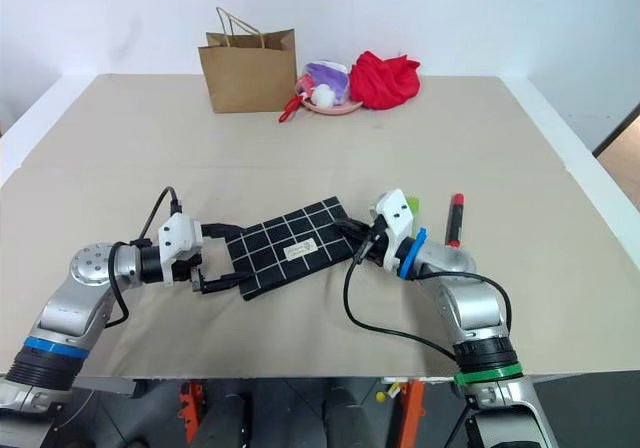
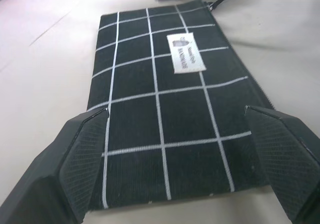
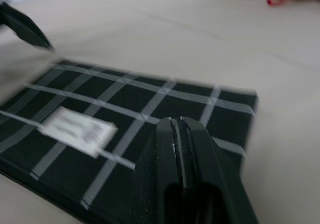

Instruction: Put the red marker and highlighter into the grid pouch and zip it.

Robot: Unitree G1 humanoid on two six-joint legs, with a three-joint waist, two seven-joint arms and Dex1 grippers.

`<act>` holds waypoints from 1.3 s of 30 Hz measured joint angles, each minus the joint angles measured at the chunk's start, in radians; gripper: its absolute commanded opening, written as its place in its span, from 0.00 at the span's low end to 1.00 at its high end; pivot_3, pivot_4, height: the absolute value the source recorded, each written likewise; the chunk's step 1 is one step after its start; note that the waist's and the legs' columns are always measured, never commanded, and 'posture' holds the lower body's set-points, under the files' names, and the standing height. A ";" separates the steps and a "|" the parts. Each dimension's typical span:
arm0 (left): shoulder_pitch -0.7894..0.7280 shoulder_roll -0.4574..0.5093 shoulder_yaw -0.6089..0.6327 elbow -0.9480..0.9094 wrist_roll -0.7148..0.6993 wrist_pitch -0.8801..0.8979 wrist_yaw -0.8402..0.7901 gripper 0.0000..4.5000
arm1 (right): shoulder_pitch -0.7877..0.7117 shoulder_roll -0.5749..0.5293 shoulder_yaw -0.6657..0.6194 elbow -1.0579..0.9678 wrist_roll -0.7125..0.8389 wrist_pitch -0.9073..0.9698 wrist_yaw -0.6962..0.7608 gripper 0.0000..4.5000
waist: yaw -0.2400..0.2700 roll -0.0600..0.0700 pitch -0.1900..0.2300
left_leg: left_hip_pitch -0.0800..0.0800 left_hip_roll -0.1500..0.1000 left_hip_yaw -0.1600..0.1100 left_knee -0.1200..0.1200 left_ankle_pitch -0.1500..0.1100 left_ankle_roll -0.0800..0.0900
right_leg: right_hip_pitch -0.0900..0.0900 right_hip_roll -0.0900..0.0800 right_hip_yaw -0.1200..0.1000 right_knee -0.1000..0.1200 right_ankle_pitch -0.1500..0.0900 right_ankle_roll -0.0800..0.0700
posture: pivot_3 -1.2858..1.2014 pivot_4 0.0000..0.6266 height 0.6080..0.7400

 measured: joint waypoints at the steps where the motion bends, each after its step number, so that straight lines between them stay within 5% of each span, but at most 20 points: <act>1: 0.000 0.000 -0.004 -0.006 0.000 0.000 -0.001 1.00 | 0.003 0.001 0.000 0.015 -0.011 -0.015 0.000 0.00 | 0.000 0.000 0.000 | 0.000 0.000 0.000 0.000 0.000 0.000 | 0.000 0.000 0.000 0.000 0.000 0.000 | 0.52 0.24 1.00; 27: 0.096 0.128 0.010 -0.107 0.000 -0.164 -0.118 1.00 | 0.011 0.058 0.017 0.100 -0.127 -0.202 -0.021 0.00 | -0.011 0.000 0.000 | 0.003 0.000 0.000 0.001 0.000 0.000 | 0.001 0.000 0.000 0.001 0.000 0.000 | 0.52 0.24 1.00; 39: 0.058 0.076 -0.052 0.050 0.208 -0.470 -0.035 1.00 | 0.013 0.062 0.014 0.100 -0.127 -0.203 -0.028 0.00 | -0.011 0.000 0.000 | 0.003 0.000 0.000 0.001 0.000 0.000 | 0.002 0.000 0.000 0.001 0.000 0.000 | 0.52 0.24 1.00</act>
